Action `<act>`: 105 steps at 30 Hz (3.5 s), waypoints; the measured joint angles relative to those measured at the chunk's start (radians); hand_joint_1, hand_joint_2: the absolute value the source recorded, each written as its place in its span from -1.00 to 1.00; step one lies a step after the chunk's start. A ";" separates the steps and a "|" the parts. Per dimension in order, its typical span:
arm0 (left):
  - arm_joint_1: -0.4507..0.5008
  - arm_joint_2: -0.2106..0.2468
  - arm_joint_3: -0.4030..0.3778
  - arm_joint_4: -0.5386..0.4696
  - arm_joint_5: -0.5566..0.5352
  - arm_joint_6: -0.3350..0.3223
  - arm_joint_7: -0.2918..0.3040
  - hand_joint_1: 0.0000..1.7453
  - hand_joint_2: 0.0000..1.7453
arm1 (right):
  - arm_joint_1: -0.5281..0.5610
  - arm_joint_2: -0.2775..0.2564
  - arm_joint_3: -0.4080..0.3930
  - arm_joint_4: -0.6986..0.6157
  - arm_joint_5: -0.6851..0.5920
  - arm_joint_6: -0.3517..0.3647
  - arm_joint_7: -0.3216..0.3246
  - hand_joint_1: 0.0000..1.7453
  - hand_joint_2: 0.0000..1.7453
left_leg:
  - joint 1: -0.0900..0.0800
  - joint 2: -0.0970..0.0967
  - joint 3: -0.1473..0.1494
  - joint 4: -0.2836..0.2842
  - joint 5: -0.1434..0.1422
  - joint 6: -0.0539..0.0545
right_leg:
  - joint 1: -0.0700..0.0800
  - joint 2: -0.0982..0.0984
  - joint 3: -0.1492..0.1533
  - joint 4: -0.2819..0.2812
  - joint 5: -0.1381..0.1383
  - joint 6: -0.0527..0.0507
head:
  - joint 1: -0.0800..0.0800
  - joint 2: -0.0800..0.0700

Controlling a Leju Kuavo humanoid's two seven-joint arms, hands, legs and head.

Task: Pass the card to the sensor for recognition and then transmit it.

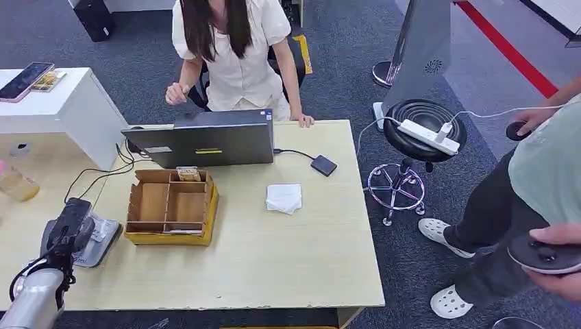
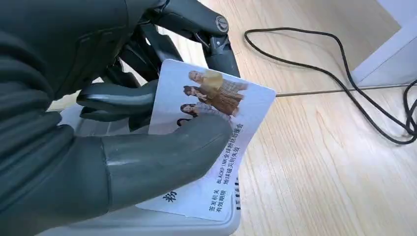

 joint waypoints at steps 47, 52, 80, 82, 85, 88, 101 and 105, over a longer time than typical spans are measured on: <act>-0.137 0.027 0.091 -0.239 0.563 -0.098 -0.070 1.00 1.00 | 0.000 0.000 -0.017 0.000 0.015 -0.008 0.011 -1.00 1.00 | 0.000 -0.001 -0.010 0.001 0.004 0.000 | 0.000 -0.001 -0.010 0.000 0.004 0.002 | 0.000 0.000; -0.268 0.008 -0.016 -0.166 0.418 -0.048 -0.076 1.00 1.00 | -0.007 0.000 -0.017 0.000 0.026 -0.017 0.031 -1.00 1.00 | 0.000 -0.001 -0.011 0.002 0.005 0.001 | 0.000 -0.001 -0.011 0.000 0.006 0.002 | 0.000 0.000; -0.534 -0.122 -0.248 0.019 0.162 0.060 -0.091 1.00 1.00 | -0.018 0.011 -0.017 -0.005 0.036 -0.016 0.045 -1.00 1.00 | 0.000 0.000 -0.014 0.003 0.006 0.002 | 0.000 0.001 -0.013 0.000 0.008 0.003 | 0.000 0.000; -0.535 -0.124 -0.248 0.029 0.159 0.063 -0.099 -1.00 -1.00 | -0.018 0.013 -0.017 -0.005 0.036 -0.016 0.045 -1.00 1.00 | 0.000 0.000 -0.014 0.003 0.006 0.002 | 0.000 0.001 -0.013 0.000 0.008 0.003 | 0.000 0.000; -0.535 -0.125 -0.248 0.036 0.159 0.082 -0.113 -1.00 -1.00 | -0.018 0.014 -0.017 -0.005 0.037 -0.016 0.045 -1.00 1.00 | 0.000 0.000 -0.014 0.003 0.006 0.002 | 0.000 0.001 -0.013 0.000 0.008 0.003 | 0.000 0.000; -0.535 -0.126 -0.248 0.040 0.154 0.106 -0.125 -1.00 -1.00 | -0.018 0.014 -0.017 -0.005 0.039 -0.016 0.045 -1.00 1.00 | 0.000 0.000 -0.014 0.003 0.006 0.002 | 0.000 0.001 -0.013 0.000 0.007 0.003 | 0.000 0.000; -0.531 -0.126 -0.239 0.039 0.140 0.127 -0.141 -1.00 -1.00 | -0.017 0.016 -0.017 -0.005 0.045 -0.017 0.046 -1.00 1.00 | 0.000 0.000 -0.014 0.003 0.006 0.001 | 0.000 0.001 -0.013 0.000 0.008 0.003 | 0.000 0.000; -0.527 -0.122 -0.233 0.039 0.113 0.163 -0.147 -1.00 -1.00 | -0.017 0.017 -0.017 -0.005 0.045 -0.018 0.047 -1.00 1.00 | 0.000 0.000 -0.015 0.003 0.006 0.001 | 0.000 0.001 -0.013 0.000 0.008 0.003 | 0.000 0.000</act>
